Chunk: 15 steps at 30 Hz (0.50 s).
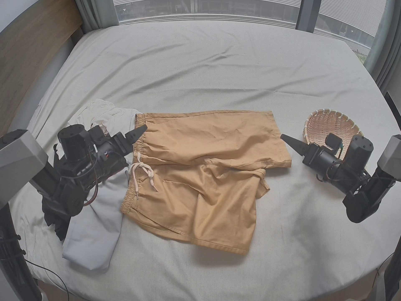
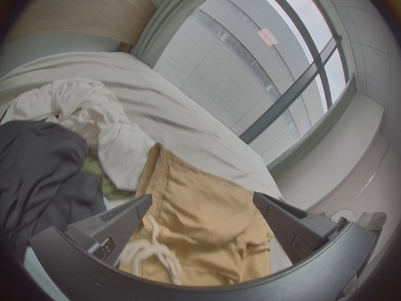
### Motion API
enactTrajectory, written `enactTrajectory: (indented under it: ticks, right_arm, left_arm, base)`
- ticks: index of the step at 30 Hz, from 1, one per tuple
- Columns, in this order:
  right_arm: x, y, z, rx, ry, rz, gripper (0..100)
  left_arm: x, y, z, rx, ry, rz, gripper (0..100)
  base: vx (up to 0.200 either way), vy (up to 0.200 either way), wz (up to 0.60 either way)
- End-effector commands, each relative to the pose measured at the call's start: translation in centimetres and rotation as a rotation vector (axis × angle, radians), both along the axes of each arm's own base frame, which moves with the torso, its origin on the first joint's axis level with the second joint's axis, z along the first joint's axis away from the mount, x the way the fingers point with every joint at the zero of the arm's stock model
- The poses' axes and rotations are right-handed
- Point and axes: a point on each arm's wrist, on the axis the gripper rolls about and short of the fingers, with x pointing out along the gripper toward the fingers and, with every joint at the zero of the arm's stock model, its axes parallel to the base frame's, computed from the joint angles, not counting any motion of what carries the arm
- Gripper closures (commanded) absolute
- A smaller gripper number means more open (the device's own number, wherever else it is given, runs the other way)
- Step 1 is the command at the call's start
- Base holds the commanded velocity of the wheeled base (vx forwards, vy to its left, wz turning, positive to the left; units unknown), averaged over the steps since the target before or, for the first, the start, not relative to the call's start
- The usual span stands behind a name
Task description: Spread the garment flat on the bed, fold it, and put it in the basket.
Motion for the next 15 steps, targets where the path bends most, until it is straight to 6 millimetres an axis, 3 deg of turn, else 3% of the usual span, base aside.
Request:
enactTrajectory:
  ticks: [1,7,15]
  right_arm:
    - [-3.8,1.0,-2.5,-0.030,0.125,0.054,0]
    - [-5.0,1.9,-3.6,-0.048,0.184,0.090,0]
    - [-4.2,2.5,-7.2,-0.096,0.287,0.030,0]
  left_arm:
    - [-6.3,0.2,0.1,0.015,-0.009,-0.124,0]
    - [-8.7,0.6,-1.4,0.014,0.006,-0.177,0]
    - [-10.1,0.5,-2.4,0.026,0.062,-0.215,0]
  base:
    - [0.000,0.000,0.00]
    - [0.000,0.000,0.00]
    - [0.000,0.000,0.00]
